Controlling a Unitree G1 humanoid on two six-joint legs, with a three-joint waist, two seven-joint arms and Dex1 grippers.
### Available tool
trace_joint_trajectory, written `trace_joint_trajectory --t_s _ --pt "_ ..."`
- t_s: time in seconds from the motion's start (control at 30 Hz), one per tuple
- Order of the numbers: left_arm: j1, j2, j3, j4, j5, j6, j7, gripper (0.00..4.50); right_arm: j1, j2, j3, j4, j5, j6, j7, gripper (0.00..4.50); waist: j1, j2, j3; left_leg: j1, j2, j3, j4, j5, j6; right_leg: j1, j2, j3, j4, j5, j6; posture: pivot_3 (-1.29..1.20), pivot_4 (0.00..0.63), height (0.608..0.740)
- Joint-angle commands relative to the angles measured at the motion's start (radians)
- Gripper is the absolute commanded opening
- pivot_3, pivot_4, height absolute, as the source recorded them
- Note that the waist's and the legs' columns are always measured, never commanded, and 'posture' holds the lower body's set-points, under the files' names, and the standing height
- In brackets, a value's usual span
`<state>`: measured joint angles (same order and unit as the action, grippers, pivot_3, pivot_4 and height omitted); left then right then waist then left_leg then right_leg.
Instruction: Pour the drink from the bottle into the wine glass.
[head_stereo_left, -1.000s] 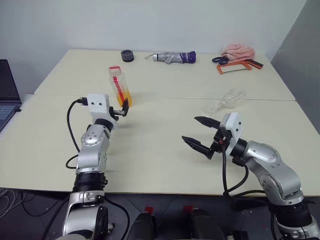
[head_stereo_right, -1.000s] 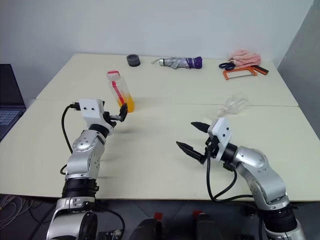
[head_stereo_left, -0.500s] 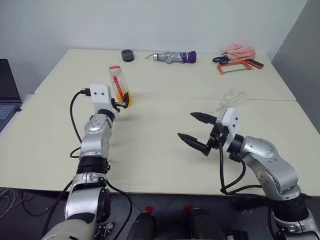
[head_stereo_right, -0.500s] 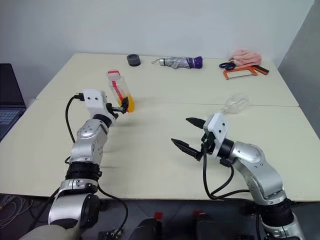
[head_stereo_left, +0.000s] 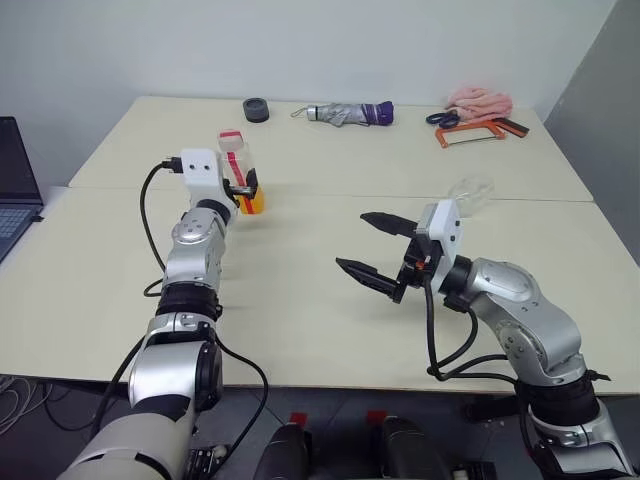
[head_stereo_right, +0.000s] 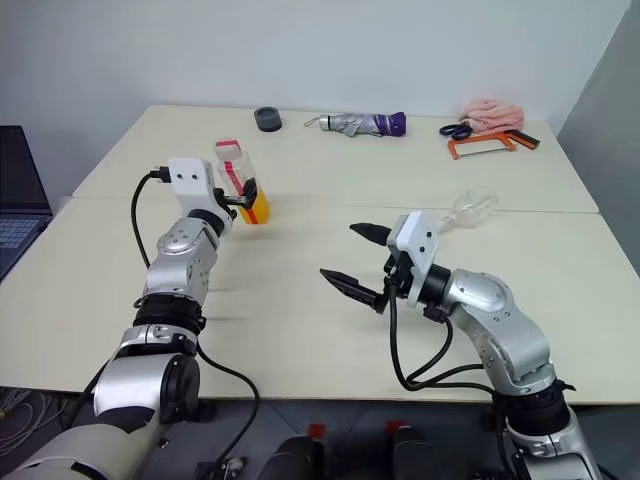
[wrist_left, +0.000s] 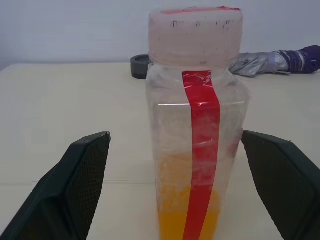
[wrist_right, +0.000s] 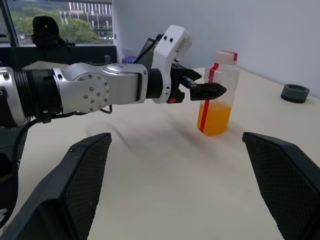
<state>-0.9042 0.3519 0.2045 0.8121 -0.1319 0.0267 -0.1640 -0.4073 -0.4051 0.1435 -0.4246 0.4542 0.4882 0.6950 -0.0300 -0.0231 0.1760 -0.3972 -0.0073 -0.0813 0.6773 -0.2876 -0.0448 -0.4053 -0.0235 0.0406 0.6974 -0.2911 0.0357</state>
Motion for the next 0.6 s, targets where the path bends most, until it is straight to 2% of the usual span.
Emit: trace_joint_trajectory --t_s 0.03,0.6 --pt "-0.064 0.006 0.009 0.039 0.004 -0.040 0.014 4.48 -0.006 0.010 0.002 -0.023 0.009 -0.001 -0.003 4.50 0.000 0.000 0.000 0.000 0.000 0.000 0.000 0.000 0.000 0.000 0.000 0.000 0.000 0.000 0.000 0.00 0.150 0.740" --pt "-0.214 0.015 -0.003 0.257 0.029 -0.078 0.028 4.48 -0.009 0.029 0.000 -0.005 0.004 -0.006 -0.009 4.50 -0.002 0.000 0.000 0.000 -0.001 0.000 0.000 0.000 0.000 -0.001 0.000 0.000 0.000 0.000 0.000 0.00 0.150 0.740"
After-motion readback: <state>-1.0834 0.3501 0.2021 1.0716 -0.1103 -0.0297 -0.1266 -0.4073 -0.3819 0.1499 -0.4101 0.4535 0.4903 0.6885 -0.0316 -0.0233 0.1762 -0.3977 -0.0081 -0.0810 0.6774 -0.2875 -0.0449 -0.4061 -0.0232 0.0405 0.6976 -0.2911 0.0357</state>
